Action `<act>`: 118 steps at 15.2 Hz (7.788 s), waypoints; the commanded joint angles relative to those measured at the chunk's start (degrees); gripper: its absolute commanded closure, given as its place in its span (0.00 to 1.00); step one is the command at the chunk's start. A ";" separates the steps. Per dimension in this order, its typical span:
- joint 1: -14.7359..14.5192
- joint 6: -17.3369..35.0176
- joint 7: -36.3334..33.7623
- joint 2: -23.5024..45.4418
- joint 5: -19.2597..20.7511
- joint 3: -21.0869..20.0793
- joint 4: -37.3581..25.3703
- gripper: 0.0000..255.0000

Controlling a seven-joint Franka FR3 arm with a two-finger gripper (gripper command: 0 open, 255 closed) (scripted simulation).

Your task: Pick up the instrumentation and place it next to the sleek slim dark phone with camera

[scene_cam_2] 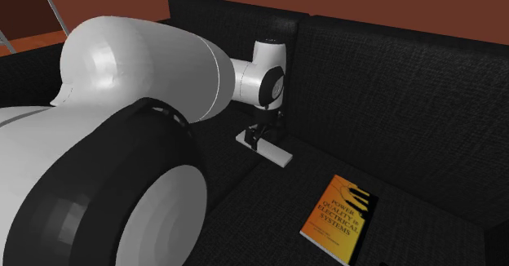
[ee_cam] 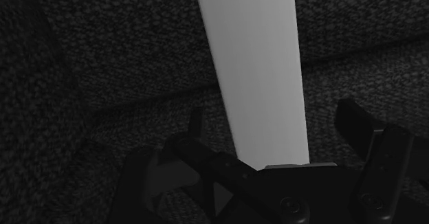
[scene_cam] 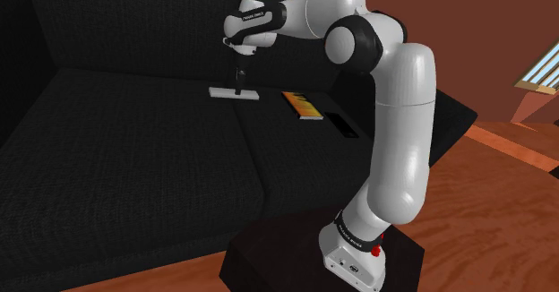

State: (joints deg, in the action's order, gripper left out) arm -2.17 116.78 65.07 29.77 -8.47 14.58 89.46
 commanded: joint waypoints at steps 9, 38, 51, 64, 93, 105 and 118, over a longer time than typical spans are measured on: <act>0.05 2.71 0.27 1.43 -0.42 -0.28 1.26 0.00; -0.09 -8.19 -0.69 -2.88 0.97 0.48 -5.46 1.00; 2.39 0.66 6.31 -24.69 6.37 5.06 24.59 1.00; 9.56 2.79 14.87 -43.31 15.50 11.65 43.88 1.00; 27.25 2.97 42.76 -56.51 32.30 33.55 52.20 1.00; 25.19 12.83 44.16 -50.57 31.42 38.32 56.37 1.00; 25.82 10.36 43.67 -52.20 31.83 37.06 55.43 0.00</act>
State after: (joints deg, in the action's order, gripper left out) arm 23.48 128.34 108.76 -21.85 23.31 52.02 145.51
